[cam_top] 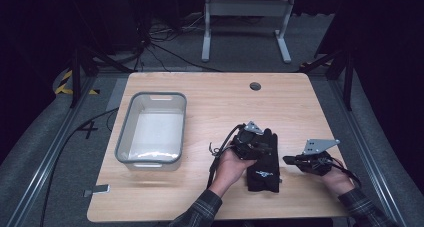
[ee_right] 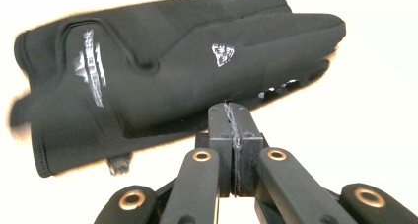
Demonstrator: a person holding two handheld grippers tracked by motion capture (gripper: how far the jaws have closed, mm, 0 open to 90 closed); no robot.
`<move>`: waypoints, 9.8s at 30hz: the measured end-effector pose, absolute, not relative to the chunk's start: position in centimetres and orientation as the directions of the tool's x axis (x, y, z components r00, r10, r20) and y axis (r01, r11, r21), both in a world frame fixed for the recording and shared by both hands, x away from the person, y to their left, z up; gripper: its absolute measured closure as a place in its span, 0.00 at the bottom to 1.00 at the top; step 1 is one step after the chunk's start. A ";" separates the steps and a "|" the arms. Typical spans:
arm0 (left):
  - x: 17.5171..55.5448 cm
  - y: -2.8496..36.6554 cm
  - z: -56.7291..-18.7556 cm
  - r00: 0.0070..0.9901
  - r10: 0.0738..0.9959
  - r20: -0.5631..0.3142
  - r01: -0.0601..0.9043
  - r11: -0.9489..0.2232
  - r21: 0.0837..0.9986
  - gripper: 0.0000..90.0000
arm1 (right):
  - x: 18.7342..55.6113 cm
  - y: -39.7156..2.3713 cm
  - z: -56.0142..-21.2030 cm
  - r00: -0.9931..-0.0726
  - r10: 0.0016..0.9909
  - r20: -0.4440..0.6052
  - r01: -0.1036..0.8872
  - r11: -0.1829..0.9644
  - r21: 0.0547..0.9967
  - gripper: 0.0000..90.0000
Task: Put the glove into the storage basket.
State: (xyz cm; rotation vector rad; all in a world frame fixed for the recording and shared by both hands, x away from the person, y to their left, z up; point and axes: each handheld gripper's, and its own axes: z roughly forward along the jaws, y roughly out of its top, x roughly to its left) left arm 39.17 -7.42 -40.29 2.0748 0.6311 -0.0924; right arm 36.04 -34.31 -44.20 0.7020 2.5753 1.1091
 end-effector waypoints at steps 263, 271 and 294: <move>45.0 17.8 -37.9 0.511 0.841 -0.175 0.691 -0.281 0.666 0.11 | 34.4 -39.7 -46.8 -0.773 0.634 -0.025 0.424 0.545 0.724 0.12; 44.5 14.2 -36.7 0.588 0.789 -0.180 0.630 -0.307 0.713 0.11 | 34.4 -39.7 -46.8 -0.773 0.634 -0.025 0.423 0.545 0.724 0.12; 41.0 5.5 -37.4 0.713 0.682 -0.163 0.525 -0.365 0.769 0.12 | 34.4 -39.7 -46.7 -0.773 0.634 -0.024 0.424 0.545 0.723 0.12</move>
